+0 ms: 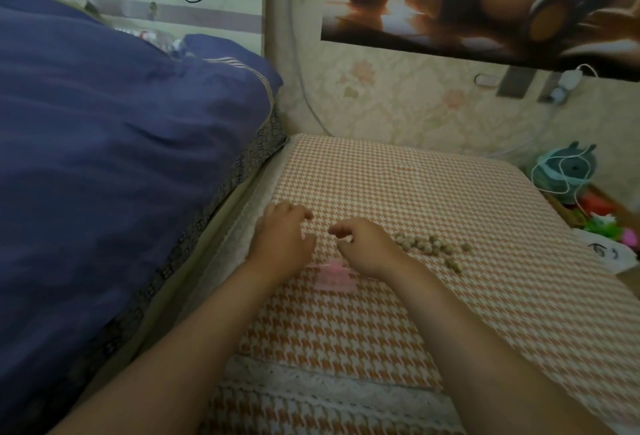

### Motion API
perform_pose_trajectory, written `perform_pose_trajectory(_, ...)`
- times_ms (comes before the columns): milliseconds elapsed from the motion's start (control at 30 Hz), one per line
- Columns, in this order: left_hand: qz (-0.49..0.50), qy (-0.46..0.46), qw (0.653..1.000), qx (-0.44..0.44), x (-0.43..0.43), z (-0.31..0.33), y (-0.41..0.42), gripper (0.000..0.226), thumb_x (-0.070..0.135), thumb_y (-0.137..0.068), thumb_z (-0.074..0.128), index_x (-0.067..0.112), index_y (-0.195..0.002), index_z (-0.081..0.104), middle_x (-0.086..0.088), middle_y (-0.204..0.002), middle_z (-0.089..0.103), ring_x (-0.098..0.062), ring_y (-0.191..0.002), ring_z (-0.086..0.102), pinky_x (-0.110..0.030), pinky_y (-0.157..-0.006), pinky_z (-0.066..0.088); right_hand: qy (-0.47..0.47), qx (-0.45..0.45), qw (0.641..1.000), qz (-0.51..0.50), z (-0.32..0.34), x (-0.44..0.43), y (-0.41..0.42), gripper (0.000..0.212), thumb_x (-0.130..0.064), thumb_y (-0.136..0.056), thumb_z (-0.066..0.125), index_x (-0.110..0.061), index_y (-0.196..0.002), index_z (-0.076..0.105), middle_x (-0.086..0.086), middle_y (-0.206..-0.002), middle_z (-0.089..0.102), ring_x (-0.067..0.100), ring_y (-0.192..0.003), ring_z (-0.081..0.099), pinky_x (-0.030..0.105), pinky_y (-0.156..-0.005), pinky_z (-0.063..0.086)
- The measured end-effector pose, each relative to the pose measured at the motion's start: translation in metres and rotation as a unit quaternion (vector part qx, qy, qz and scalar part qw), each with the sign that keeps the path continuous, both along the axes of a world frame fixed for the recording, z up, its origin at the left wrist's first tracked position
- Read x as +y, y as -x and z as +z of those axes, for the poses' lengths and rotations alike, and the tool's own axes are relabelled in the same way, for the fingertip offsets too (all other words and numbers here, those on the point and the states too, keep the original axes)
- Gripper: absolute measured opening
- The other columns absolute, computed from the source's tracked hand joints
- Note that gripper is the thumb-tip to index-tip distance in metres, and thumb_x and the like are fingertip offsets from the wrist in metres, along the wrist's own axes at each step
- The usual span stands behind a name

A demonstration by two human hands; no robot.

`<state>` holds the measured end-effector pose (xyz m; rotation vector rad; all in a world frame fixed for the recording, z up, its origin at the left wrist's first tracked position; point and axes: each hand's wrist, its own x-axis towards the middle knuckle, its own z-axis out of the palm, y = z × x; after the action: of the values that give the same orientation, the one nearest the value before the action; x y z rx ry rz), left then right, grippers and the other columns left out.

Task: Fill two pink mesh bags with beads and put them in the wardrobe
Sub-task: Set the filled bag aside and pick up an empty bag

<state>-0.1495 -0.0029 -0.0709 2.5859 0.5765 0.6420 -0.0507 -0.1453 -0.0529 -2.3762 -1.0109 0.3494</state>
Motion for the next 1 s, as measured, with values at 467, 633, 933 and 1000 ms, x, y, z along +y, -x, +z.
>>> perform_pose_trajectory(467, -0.117, 0.033, 0.974, 0.189, -0.035, -0.016, -0.014, 0.038, 0.054, -0.087, 0.055, 0.024, -0.109, 0.064, 0.002, -0.102, 0.070, -0.017, -0.095, 0.065, -0.030, -0.081, 0.051, 0.022, -0.014, 1.000, -0.002, -0.028, -0.034, 0.000, 0.017, -0.039, -0.080, 0.073, -0.028, -0.092, 0.068, -0.005, -0.096, 0.071, 0.015, -0.088, 0.065, 0.032, -0.077, 0.053)
perform_pose_trajectory(633, -0.143, 0.013, 0.980, 0.136, -0.040, -0.004, -0.024, 0.010, 0.028, -0.082, 0.066, 0.027, -0.091, 0.068, 0.006, -0.088, 0.068, -0.012, -0.081, 0.061, -0.023, -0.066, 0.042, -0.055, 0.057, 0.997, 0.012, -0.012, -0.052, -0.011, 0.016, -0.033, -0.086, 0.069, -0.018, -0.088, 0.071, -0.004, -0.082, 0.068, 0.007, -0.072, 0.061, 0.033, -0.071, 0.052)
perform_pose_trajectory(933, -0.203, 0.030, 0.975, 0.084, -0.063, 0.008, -0.045, 0.008, 0.028, -0.081, 0.068, 0.031, -0.088, 0.067, 0.014, -0.080, 0.063, -0.005, -0.075, 0.058, -0.028, -0.068, 0.050, -0.080, 0.145, 0.985, -0.050, 0.016, -0.100, -0.025, 0.022, -0.033, -0.090, 0.072, -0.014, -0.083, 0.081, 0.009, -0.081, 0.077, 0.008, -0.062, 0.065, 0.018, -0.052, 0.047)
perform_pose_trajectory(1000, -0.214, -0.001, 0.974, 0.077, -0.069, 0.005, -0.047, 0.016, 0.029, -0.080, 0.064, 0.031, -0.095, 0.067, 0.015, -0.090, 0.061, -0.006, -0.084, 0.057, -0.030, -0.075, 0.051, -0.086, 0.135, 0.985, -0.057, 0.015, -0.105, -0.026, 0.017, -0.025, -0.089, 0.073, -0.013, -0.081, 0.082, 0.006, -0.077, 0.077, 0.009, -0.059, 0.066, 0.017, -0.051, 0.049)
